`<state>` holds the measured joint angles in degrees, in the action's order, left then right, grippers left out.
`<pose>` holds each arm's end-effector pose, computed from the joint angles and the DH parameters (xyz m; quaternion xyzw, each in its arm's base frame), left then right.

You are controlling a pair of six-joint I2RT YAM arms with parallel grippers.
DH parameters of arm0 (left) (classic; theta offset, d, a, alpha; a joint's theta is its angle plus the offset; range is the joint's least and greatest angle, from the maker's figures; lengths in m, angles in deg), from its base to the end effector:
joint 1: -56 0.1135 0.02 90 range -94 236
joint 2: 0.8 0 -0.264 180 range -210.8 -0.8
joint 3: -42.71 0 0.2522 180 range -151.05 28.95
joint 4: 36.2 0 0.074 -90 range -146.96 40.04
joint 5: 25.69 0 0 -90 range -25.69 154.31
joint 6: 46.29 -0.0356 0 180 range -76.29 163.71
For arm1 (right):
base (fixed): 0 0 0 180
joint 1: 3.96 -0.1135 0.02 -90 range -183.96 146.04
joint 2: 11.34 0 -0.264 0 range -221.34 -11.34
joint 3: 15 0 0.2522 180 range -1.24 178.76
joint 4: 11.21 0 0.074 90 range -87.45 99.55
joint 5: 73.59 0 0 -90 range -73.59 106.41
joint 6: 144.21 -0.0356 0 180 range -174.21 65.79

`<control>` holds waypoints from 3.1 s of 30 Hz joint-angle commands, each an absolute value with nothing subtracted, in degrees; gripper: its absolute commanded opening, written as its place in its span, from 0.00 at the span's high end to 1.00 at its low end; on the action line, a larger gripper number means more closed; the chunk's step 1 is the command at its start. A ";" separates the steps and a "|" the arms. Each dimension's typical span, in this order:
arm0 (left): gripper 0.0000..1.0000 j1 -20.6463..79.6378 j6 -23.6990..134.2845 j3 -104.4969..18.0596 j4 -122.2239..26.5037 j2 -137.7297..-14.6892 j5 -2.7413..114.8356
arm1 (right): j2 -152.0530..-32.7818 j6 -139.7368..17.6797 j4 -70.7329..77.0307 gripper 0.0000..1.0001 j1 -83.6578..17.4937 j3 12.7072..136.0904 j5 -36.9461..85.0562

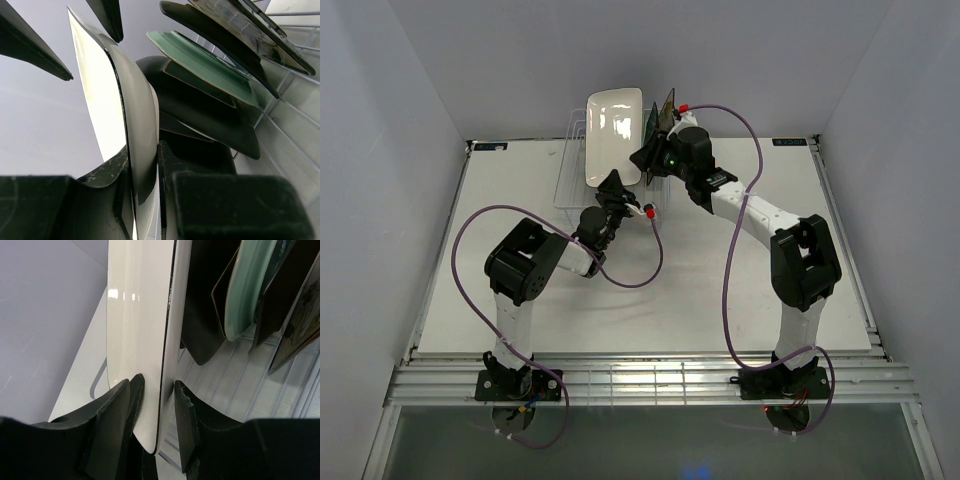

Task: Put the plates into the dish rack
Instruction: Insert the plate into the dish rack.

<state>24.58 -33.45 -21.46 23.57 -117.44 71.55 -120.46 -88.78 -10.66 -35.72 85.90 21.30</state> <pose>0.3441 -0.2049 0.1634 0.5077 0.4233 0.3296 0.6741 0.3932 0.2470 0.3102 -0.0092 0.7589 0.3829 0.5267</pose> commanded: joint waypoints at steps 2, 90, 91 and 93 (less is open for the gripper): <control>1.00 26.29 -35.12 -25.54 36.70 -116.56 70.72 | -120.23 -89.19 -9.67 0.54 -35.60 87.80 23.27; 1.00 47.47 36.23 -11.12 33.44 -94.14 38.91 | -138.43 -89.90 4.85 0.90 -54.76 125.61 -10.66; 1.00 47.73 36.68 -11.30 33.62 -95.01 38.82 | -138.25 -89.81 4.58 0.90 -54.76 125.24 -10.57; 1.00 47.91 37.29 -11.65 34.84 -95.72 39.26 | -138.43 -89.81 4.49 0.90 -54.76 125.33 -10.57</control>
